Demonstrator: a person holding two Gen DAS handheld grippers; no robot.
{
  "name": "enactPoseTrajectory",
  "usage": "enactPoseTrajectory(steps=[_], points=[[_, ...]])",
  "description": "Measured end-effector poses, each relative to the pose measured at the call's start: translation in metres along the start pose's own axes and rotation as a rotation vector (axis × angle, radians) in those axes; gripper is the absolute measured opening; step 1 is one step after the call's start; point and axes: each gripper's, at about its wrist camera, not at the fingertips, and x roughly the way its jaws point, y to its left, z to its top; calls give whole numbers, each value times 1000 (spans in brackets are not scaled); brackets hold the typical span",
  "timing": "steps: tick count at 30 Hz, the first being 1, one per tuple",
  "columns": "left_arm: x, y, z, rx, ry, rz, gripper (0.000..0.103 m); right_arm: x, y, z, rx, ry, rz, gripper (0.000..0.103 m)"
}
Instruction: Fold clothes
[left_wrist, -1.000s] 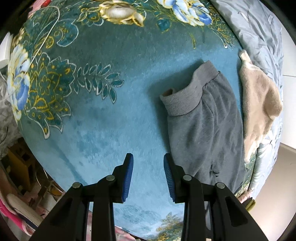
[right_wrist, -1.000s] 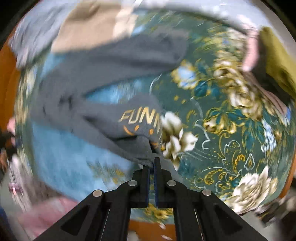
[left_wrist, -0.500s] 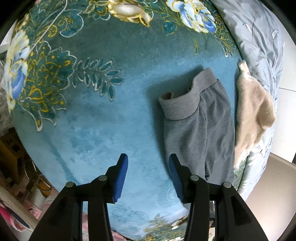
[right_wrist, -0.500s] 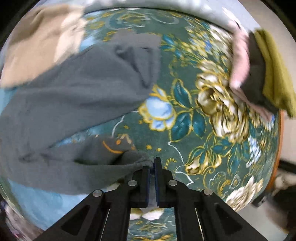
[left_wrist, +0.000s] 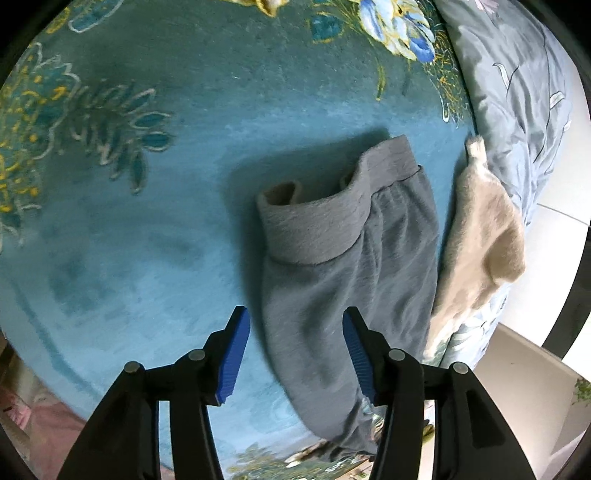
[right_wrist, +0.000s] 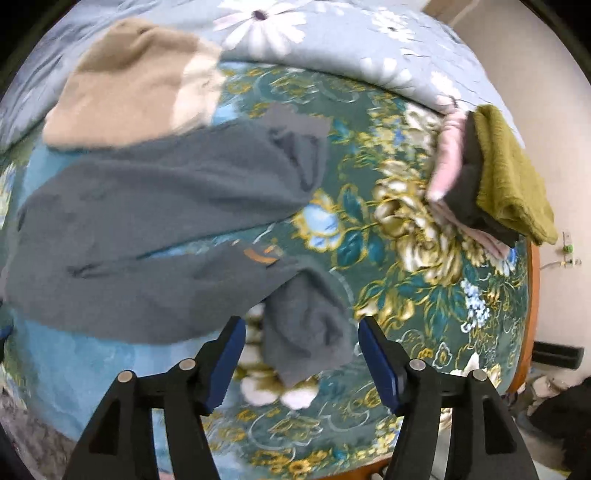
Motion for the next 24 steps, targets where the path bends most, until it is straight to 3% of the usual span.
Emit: enactPoseTrajectory(steps=[2, 10, 12, 14, 16, 24], points=[[8, -3, 4, 3, 9, 7, 60, -2, 21, 3, -39, 8, 18, 68], [30, -16, 7, -3, 40, -27, 57, -21, 81, 23, -222, -58, 48, 68], [34, -19, 7, -4, 42, -40, 41, -22, 88, 28, -245, -59, 46, 68], [37, -23, 7, 11, 50, -23, 18, -22, 92, 31, -253, -59, 49, 68], [37, -28, 6, 37, 43, -4, 9, -20, 94, 34, -254, -53, 55, 68], [16, -77, -11, 166, -2, -30, 4, -11, 100, 40, -245, -37, 84, 68]])
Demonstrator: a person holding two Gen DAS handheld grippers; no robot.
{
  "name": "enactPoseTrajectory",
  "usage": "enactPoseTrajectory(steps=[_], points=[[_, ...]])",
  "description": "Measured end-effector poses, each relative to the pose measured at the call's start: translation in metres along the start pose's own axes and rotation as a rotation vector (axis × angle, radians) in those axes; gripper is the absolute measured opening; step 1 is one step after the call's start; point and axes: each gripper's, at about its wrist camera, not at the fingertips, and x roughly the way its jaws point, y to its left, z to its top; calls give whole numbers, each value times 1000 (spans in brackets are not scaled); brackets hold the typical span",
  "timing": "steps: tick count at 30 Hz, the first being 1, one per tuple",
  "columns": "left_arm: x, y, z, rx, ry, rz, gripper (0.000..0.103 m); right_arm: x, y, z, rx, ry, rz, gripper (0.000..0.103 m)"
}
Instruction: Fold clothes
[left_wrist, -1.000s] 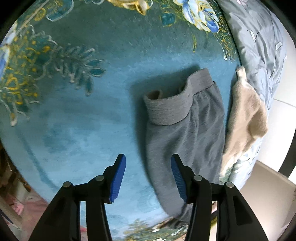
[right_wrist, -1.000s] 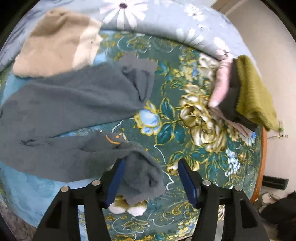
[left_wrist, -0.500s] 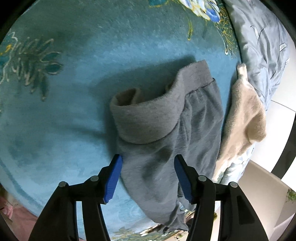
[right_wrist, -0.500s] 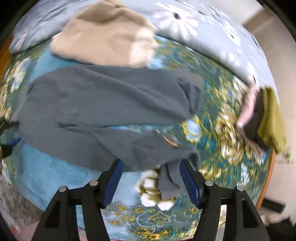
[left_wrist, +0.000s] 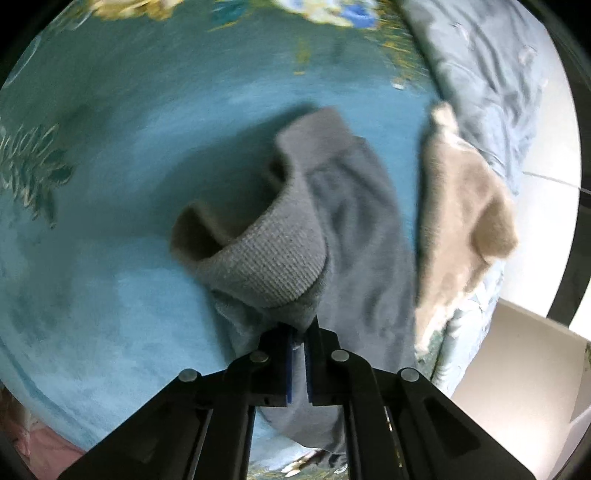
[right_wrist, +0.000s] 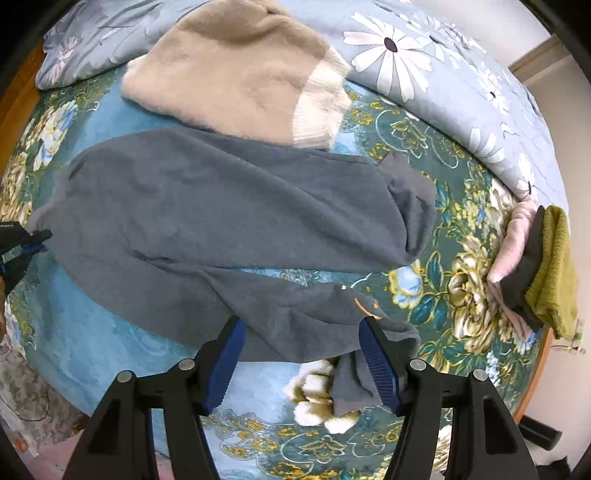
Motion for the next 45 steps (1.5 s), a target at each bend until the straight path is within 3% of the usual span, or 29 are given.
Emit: enactPoseTrajectory(steps=[7, 11, 13, 14, 17, 22, 24, 27, 33, 37, 40, 45], points=[[31, -91, -5, 159, 30, -1, 4, 3, -1, -2, 9, 10, 13, 68], [83, -127, -9, 219, 122, 61, 5, -3, -14, -2, 35, 6, -2, 68], [108, -140, -14, 255, 175, 88, 16, -8, -23, -2, 55, -2, -12, 68], [111, -143, -19, 277, 185, 88, 29, -10, -27, -2, 66, -4, -16, 68], [108, -150, -32, 345, 192, 56, 38, -13, -39, -5, 93, -5, -25, 68], [50, -115, -34, 402, 81, -34, 42, -8, -49, -11, 138, 6, -16, 68], [35, -86, -15, 348, 19, 10, 42, -2, -48, -14, 154, 14, -4, 68], [31, -42, 2, 249, 17, 3, 42, 9, -42, -16, 173, 42, 16, 68], [47, -60, 8, 474, 69, -17, 42, 11, -23, -8, 155, 45, 47, 68], [73, -78, 16, 484, 122, -25, 37, 5, -20, -3, 128, 33, 34, 68], [77, -75, 17, 489, 152, -19, 7, 2, -23, -2, 142, 29, 31, 68], [64, -93, 0, 528, 95, -73, 1, 2, -28, -2, 182, 30, 38, 68]])
